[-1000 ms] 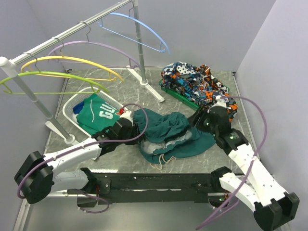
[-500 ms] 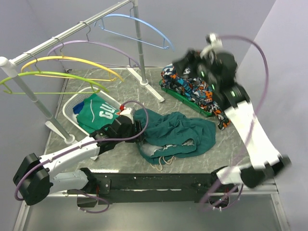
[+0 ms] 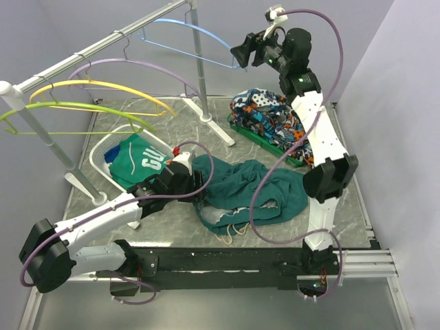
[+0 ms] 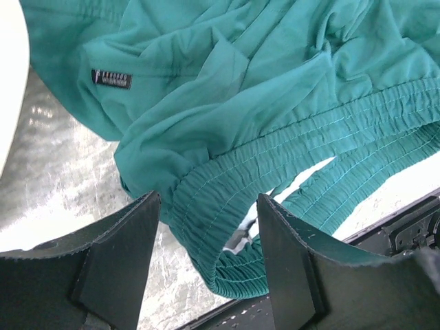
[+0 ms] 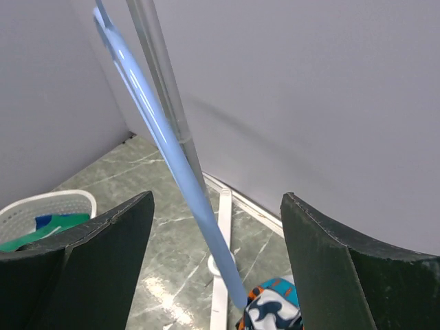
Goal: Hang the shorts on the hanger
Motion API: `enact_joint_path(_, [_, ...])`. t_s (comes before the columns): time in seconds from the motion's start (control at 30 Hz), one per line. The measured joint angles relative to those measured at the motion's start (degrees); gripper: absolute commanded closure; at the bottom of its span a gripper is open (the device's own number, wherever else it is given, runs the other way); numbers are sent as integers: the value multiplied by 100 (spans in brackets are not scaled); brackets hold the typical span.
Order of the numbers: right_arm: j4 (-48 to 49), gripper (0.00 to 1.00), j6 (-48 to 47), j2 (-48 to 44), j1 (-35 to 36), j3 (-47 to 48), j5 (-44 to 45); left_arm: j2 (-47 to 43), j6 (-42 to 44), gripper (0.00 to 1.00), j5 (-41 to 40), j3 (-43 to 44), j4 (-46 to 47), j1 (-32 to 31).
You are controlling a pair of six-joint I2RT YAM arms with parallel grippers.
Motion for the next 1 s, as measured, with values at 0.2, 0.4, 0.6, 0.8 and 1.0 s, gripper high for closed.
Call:
enact_joint_path(0.2, [216, 19, 90, 776, -24, 678, -608, 63, 122, 36, -2, 129, -37, 0])
enact_joint_path(0.4, [341, 29, 83, 811, 122, 638, -800, 190, 133, 36, 24, 131, -55, 0])
enact_joint_path(0.6, [334, 44, -131, 754, 367, 426, -778, 212, 133, 36, 39, 131, -52, 0])
enact_joint_path(0.8, [195, 53, -337, 756, 564, 417, -691, 212, 131, 36, 39, 131, -55, 0])
enact_joint_path(1.0, [74, 55, -457, 756, 680, 487, -588, 203, 131, 36, 39, 131, -61, 0])
